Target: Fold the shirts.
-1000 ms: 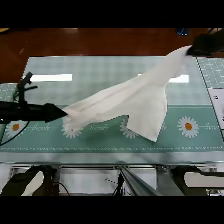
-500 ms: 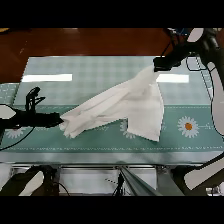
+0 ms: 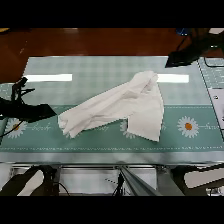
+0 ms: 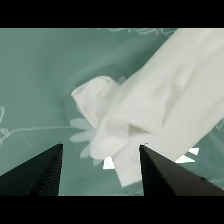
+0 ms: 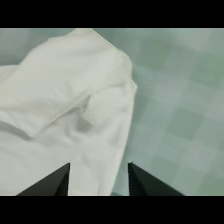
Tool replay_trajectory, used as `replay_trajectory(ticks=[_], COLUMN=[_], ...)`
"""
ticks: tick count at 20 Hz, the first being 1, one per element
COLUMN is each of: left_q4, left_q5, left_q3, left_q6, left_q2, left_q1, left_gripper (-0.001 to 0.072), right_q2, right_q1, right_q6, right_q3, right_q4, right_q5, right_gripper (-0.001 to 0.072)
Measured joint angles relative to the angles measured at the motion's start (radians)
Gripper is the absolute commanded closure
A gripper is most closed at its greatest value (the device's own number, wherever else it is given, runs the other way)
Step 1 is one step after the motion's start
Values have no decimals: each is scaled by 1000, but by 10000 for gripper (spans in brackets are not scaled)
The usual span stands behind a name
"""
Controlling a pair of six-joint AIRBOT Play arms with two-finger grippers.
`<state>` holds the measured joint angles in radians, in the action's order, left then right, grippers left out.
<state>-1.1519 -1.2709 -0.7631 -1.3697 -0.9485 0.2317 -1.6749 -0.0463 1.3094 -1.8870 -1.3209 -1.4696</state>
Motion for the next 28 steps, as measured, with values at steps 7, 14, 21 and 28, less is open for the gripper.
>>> replay_trajectory(ticks=[7, 14, 21, 28], left_q4=[159, 333, 367, 397], left_q5=[-161, 36, 137, 188], left_q3=[171, 325, 345, 346], left_q6=[-9, 19, 23, 23], left_q2=[3, 2, 2, 1], left_q1=[-2, -7, -7, -7], left_gripper=[33, 51, 408, 684], right_q2=[63, 70, 70, 69], right_q1=[-144, -174, -176, -181], right_q6=[15, -4, -7, -7], right_q3=[2, 3, 3, 15], right_q4=[-21, 8, 28, 25], right_q5=[-86, -65, -58, -63], right_gripper=[260, 260, 260, 234])
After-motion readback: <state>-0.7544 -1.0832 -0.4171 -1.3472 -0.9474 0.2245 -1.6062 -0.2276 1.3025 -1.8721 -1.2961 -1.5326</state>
